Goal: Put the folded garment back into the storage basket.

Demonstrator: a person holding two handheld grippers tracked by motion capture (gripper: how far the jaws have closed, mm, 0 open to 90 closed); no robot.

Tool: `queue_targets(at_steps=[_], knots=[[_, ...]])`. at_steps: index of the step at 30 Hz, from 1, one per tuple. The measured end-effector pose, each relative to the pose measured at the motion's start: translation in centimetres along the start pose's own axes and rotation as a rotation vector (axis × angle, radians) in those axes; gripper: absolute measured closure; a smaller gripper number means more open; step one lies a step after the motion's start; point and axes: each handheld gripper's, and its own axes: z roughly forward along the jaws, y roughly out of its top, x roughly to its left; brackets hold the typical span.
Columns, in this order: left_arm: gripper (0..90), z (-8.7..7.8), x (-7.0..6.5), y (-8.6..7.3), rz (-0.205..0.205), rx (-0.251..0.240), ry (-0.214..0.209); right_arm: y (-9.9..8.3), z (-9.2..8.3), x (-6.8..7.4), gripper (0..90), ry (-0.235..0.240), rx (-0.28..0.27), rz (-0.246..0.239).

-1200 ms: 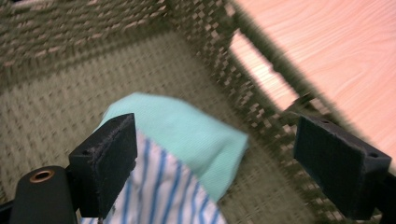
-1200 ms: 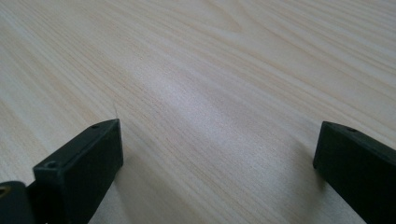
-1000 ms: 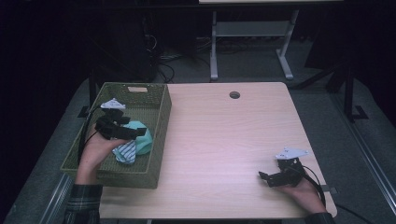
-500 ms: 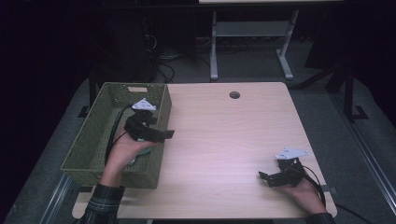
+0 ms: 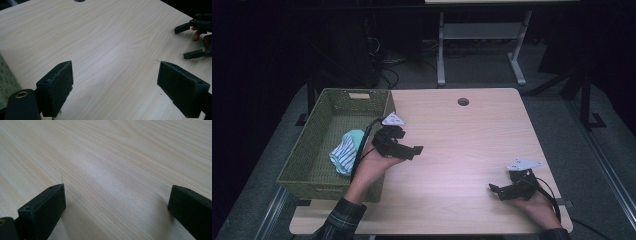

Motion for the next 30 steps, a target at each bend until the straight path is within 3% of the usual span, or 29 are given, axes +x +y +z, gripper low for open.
queue_targets(at_steps=[7, 9, 12, 19, 30], knots=[[12.7, 2.3, -1.7, -0.6, 0.070, 0.003, -0.022, 0.0, 0.0, 0.0, 0.9, 0.000, 0.000, 0.000], [12.7, 3.1, -2.3, -0.9, 0.086, 0.005, -0.050, 0.0, 0.0, 0.0, 1.0, 0.000, 0.000, 0.000], [12.7, 4.2, -2.9, -1.3, 0.104, 0.022, -0.050, 0.0, 0.0, 0.0, 0.9, 0.000, 0.000, 0.000], [12.7, 6.4, -3.6, -2.7, 0.099, 0.045, -0.047, 0.0, 0.0, 0.0, 0.9, 0.000, 0.000, 0.000], [12.7, 9.3, -4.3, -5.0, 0.139, 0.128, -0.027, 0.0, 0.0, 0.0, 0.9, 0.000, 0.000, 0.000]])
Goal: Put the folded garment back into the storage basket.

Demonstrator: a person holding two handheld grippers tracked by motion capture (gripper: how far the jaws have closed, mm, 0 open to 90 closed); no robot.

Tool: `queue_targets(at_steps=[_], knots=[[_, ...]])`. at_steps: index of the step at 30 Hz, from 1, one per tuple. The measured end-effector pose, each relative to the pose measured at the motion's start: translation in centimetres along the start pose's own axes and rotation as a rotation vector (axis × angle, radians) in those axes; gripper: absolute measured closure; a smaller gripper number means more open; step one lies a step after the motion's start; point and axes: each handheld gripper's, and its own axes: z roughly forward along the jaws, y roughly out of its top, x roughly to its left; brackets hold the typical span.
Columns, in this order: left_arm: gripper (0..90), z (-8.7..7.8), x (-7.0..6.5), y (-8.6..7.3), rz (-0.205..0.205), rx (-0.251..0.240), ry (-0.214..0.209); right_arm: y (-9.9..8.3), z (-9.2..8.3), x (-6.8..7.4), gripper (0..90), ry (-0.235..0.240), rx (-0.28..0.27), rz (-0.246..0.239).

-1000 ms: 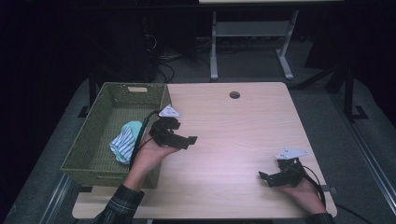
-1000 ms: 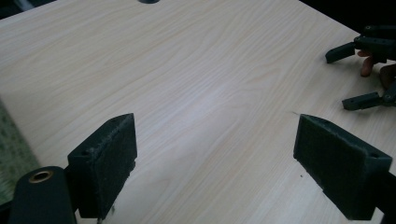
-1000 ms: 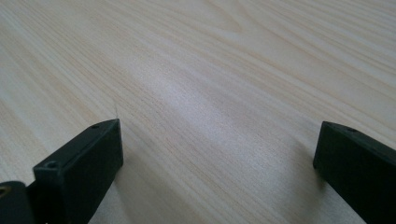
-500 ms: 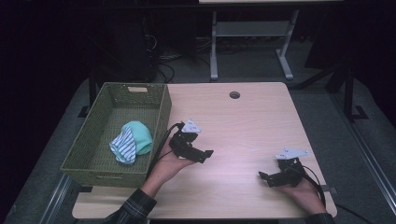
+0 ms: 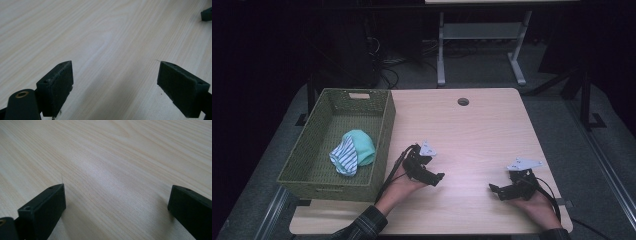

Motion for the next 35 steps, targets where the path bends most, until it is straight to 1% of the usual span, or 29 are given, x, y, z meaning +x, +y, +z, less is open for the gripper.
queue_targets(at_steps=[2, 4, 5, 7, 10, 13, 16, 18, 22, 23, 25, 27, 35], knots=[[12.7, 0.4, -0.1, -0.3, -0.003, 0.006, -0.002, 0.0, 0.0, 0.0, 0.9, 0.000, 0.000, 0.000], [12.7, 0.7, -0.2, -0.5, 0.006, 0.009, 0.008, 0.0, 0.0, 0.0, 0.9, 0.000, 0.000, 0.000], [12.7, 0.9, -0.2, -0.6, 0.001, 0.005, 0.006, 0.0, 0.0, 0.0, 0.9, 0.000, 0.000, 0.000], [12.6, 1.1, -0.2, -0.7, 0.005, 0.005, 0.012, 0.0, 0.0, 0.0, 0.9, 0.000, 0.000, 0.000], [12.6, 1.4, -0.3, -0.9, 0.010, 0.003, 0.009, 0.0, 0.0, 0.0, 0.9, 0.000, 0.000, 0.000], [12.6, 1.6, -0.3, -1.1, 0.013, -0.012, 0.007, 0.0, 0.0, 0.0, 1.0, 0.000, 0.000, 0.000], [12.6, 1.8, -0.3, -1.2, 0.009, -0.014, 0.011, 0.0, 0.0, 0.0, 0.9, 0.000, 0.000, 0.001], [12.6, 2.1, -0.3, -1.3, 0.024, -0.004, 0.027, 0.0, 0.0, 0.0, 0.9, 0.001, -0.001, 0.001], [12.4, 2.4, -0.3, -1.5, 0.033, -0.004, 0.019, 0.0, 0.0, 0.0, 0.9, 0.001, 0.000, 0.001], [12.4, 2.4, -0.3, -1.6, 0.029, -0.013, 0.017, 0.0, 0.0, 0.0, 0.9, 0.001, 0.000, 0.001], [12.4, 2.4, -0.2, -1.9, 0.038, -0.036, 0.012, 0.0, 0.0, 0.0, 0.9, 0.000, 0.000, 0.001], [12.3, 2.5, -0.1, -2.3, 0.041, -0.078, 0.005, 0.0, 0.0, 0.0, 1.0, 0.001, 0.000, 0.001], [12.4, 2.5, -0.1, -2.3, 0.041, -0.077, 0.005, 0.0, 0.0, 0.0, 0.9, 0.001, 0.000, 0.002]])
